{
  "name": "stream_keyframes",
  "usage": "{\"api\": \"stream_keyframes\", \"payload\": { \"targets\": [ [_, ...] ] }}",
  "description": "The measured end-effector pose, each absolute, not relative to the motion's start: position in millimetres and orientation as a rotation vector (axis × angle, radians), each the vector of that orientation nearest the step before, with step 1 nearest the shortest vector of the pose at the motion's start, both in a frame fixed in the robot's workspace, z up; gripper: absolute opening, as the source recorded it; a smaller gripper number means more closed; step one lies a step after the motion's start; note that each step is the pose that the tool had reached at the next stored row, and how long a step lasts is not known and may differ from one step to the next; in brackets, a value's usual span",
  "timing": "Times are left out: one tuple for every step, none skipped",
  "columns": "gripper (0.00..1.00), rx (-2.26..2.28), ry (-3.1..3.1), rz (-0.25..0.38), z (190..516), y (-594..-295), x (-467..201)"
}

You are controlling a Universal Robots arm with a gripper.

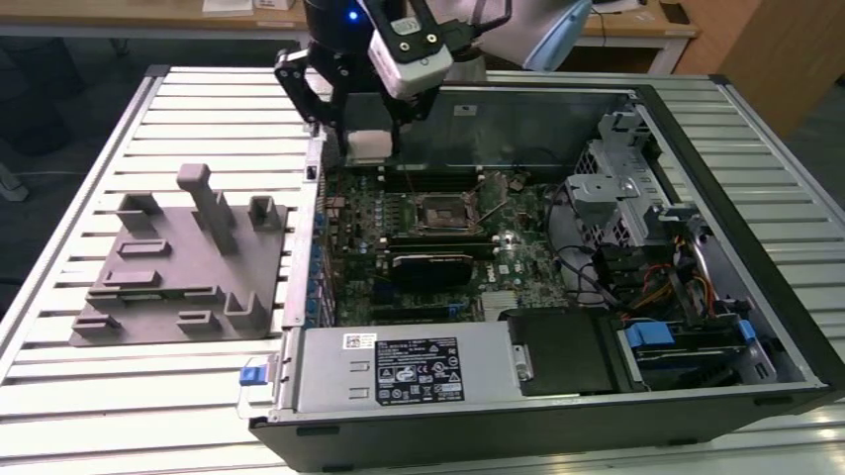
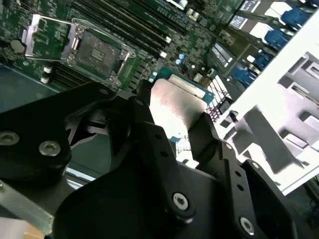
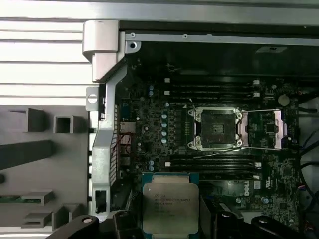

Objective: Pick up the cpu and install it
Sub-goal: 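Pick up the cpu and move it towards the insertion slot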

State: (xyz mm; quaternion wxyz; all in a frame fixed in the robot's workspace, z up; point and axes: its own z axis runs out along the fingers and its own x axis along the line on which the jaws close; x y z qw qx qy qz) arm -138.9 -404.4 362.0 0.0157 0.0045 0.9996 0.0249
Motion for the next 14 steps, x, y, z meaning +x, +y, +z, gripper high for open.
{"api": "stream_keyframes", "payload": {
  "targets": [
    [0.54,0.014,3.109,0.077,361,-404,-136],
    [0.54,0.014,3.11,0.078,360,-404,-133],
    [0.54,0.014,3.11,0.078,359,-404,-129],
    [0.54,0.014,3.11,0.078,358,-404,-126],
    [0.54,0.014,3.11,0.078,357,-404,-123],
    [0.54,0.014,3.11,0.078,356,-404,-119],
    [0.54,0.014,3.111,0.078,355,-404,-116],
    [0.54,0.014,3.111,0.078,354,-404,-113],
    [0.54,0.014,3.111,0.078,353,-404,-110],
    [0.54,0.014,3.111,0.077,352,-404,-107],
    [0.54,0.014,3.112,0.078,351,-404,-104],
    [0.54,0.014,3.112,0.078,349,-404,-101],
    [0.54,0.014,3.112,0.078,348,-404,-98],
    [0.54,0.014,3.112,0.078,347,-404,-95]
  ]
}}
